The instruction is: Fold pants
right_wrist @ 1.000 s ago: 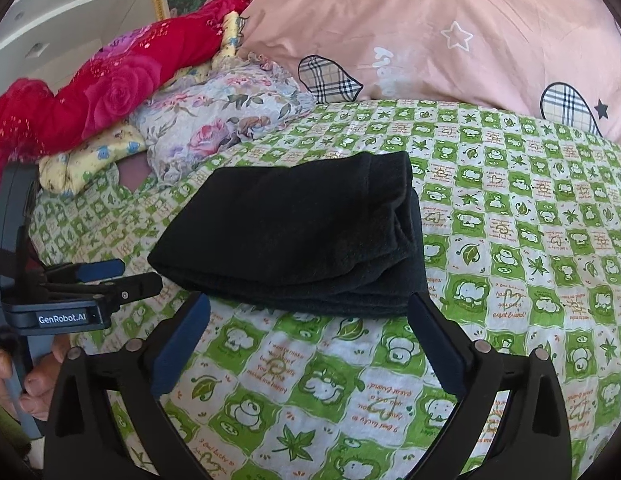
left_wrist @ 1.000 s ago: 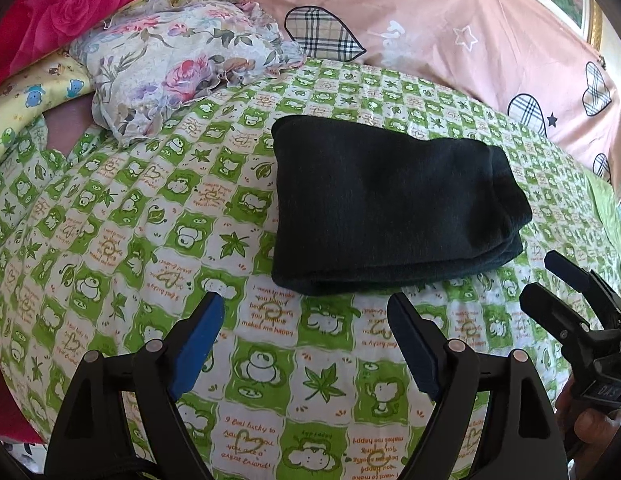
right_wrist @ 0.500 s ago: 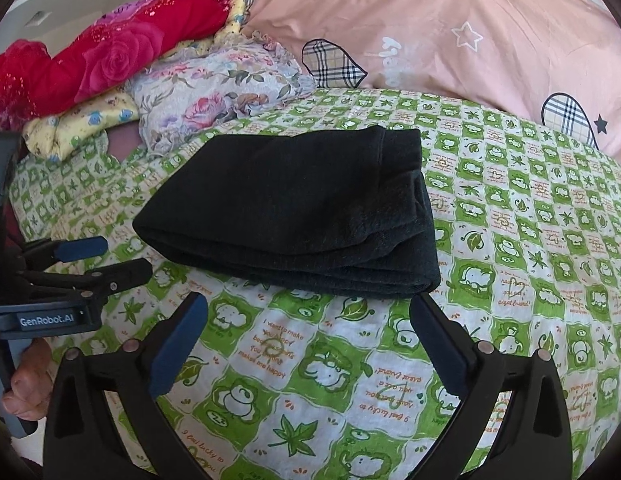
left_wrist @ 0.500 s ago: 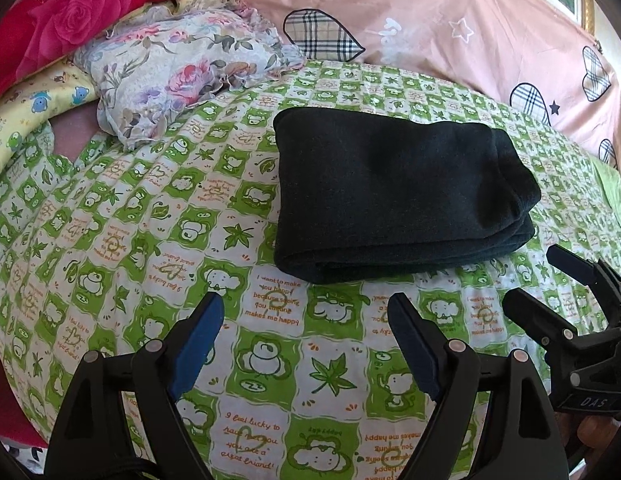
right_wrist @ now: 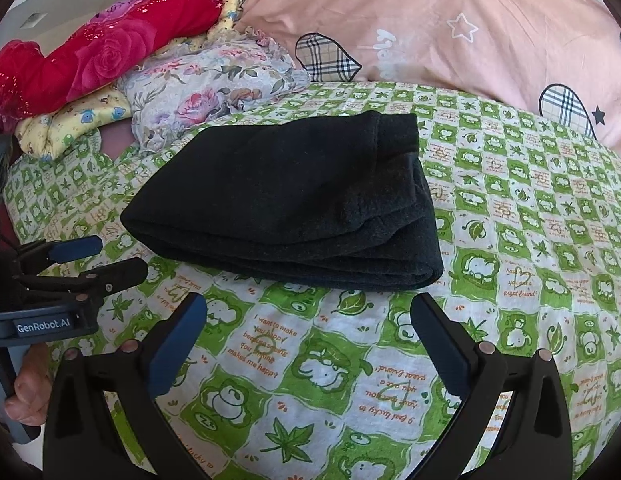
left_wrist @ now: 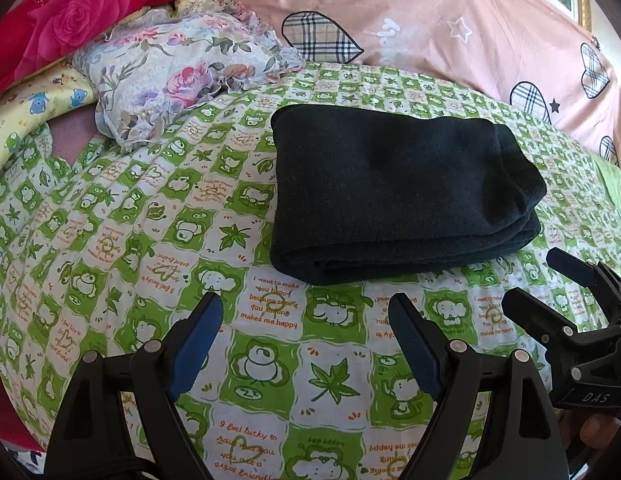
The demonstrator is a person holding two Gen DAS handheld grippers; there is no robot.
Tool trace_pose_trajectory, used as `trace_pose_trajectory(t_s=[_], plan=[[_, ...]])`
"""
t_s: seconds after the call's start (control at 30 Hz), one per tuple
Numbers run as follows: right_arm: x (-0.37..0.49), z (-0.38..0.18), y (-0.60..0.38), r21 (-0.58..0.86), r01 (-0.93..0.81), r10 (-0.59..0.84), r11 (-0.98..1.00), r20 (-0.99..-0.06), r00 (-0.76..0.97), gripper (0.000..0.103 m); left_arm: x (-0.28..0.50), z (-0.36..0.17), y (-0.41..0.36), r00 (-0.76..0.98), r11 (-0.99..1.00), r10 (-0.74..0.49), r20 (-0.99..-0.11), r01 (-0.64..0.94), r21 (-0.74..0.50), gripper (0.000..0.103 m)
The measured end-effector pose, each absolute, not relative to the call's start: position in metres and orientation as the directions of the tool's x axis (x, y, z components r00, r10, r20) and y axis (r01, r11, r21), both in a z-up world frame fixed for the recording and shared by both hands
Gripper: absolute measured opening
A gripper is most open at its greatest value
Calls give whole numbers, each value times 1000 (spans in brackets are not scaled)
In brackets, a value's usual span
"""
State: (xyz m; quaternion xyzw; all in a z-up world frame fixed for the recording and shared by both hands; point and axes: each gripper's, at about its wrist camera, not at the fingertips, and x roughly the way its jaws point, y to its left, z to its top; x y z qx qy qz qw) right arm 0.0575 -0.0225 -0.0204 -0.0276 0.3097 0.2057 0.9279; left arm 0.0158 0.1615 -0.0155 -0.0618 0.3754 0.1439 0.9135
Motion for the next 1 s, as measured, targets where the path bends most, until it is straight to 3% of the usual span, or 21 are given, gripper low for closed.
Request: trace_pose_trajectory(t_s=[0.77,1.0], plan=[[59,-19,-15,57,-397,366,916,-523,770,102,22,-15,156,729,951,262,-633,-306,41,88],[63,-25,-18,69,-372,347,926,-543,765,102,26,-18,157,729,951,261,-633,-305,41,88]])
